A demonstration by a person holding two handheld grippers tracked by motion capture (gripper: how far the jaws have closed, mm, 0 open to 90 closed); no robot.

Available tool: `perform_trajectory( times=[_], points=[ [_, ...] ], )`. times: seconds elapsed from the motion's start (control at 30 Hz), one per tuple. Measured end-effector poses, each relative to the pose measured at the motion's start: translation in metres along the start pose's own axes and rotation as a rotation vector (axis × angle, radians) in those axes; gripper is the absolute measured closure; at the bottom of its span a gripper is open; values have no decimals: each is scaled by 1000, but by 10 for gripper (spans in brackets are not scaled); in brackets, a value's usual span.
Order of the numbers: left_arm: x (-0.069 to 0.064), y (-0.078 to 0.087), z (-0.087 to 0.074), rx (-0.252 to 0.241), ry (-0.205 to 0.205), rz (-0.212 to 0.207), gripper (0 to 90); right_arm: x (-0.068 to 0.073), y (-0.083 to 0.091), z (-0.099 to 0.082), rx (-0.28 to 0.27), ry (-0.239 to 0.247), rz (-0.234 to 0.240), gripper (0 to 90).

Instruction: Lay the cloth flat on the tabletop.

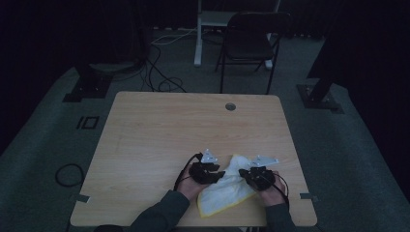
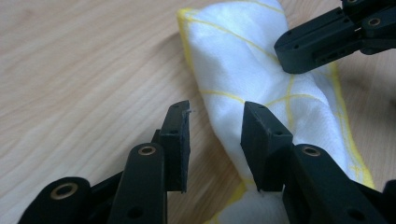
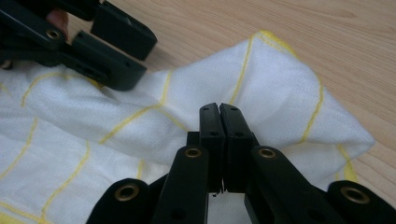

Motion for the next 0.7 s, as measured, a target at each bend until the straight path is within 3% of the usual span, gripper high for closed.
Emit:
perform_trajectory(
  times=[0.27, 0.3, 0.37, 0.4, 0.6, 0.7],
  points=[
    [0, -16, 0, 61, 5, -6, 659, -1, 0, 0, 2, 5, -5, 893],
    [-1, -18, -1, 69, 7, -6, 746, -1, 1, 0, -2, 3, -5, 890],
    [-2, -21, -1, 77, -4, -2, 788, -1, 1, 0, -3, 3, -6, 888],
    [-3, -21, -1, 78, -16, 3, 867, -1, 1, 0, -4, 8, -8, 881],
    [-3, -12, 3, 70, -44, 32, 885, -3, 4, 1, -20, -3, -11, 830],
    [1, -2, 6, 44, -47, 71, 886, -7, 7, 2, -35, -11, -23, 806]
  ],
)
Point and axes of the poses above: each handheld gripper's, and its own axes: y roughly backward along the jaws, z roughly out of its top, x roughly to its left, the point moved 4 cm from there along -y, roughly forward along the jaws, and after that the axes turned 7 degrees about -z, right-handed, at the moved point
